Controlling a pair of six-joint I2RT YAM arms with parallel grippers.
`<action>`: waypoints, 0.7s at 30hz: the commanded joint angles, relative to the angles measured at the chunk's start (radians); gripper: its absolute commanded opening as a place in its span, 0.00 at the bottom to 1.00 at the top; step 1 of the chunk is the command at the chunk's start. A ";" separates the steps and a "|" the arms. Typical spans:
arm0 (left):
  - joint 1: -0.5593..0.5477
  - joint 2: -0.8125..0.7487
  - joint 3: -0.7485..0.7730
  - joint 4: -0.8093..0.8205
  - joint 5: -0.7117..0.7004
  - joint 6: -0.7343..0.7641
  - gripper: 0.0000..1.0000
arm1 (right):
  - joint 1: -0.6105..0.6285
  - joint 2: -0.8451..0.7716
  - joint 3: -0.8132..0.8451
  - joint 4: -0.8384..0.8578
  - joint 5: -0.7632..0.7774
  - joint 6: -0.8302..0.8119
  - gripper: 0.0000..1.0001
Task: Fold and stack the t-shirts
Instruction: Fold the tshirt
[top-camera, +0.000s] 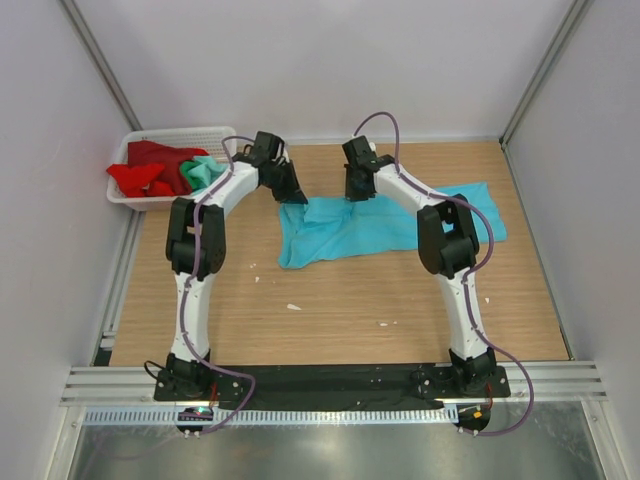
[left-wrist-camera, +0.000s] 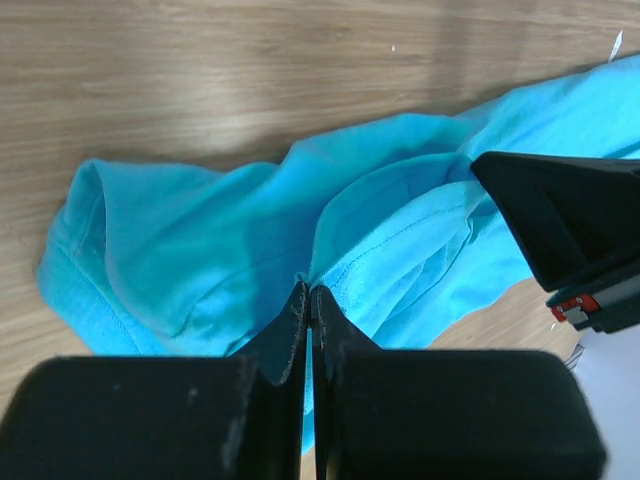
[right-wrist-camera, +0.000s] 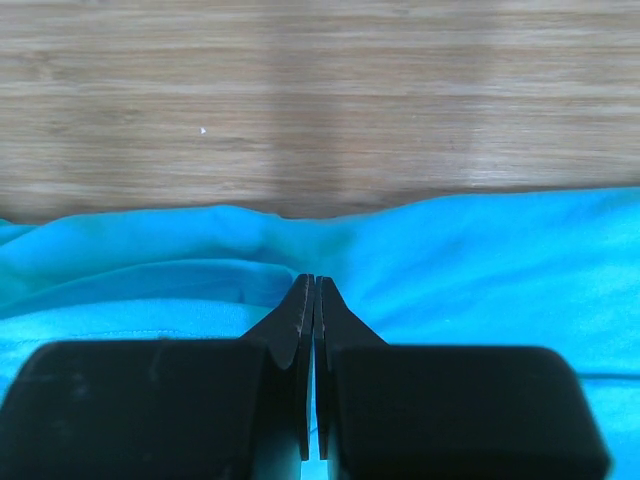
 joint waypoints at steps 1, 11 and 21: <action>0.002 0.017 0.074 0.034 0.009 0.019 0.00 | -0.007 -0.096 -0.021 0.069 0.023 0.022 0.03; 0.000 -0.029 0.081 0.056 0.037 0.061 0.00 | -0.014 -0.129 -0.050 0.109 -0.022 0.024 0.04; -0.061 -0.239 -0.180 0.056 0.037 0.087 0.00 | -0.012 -0.239 -0.169 0.092 -0.063 0.067 0.04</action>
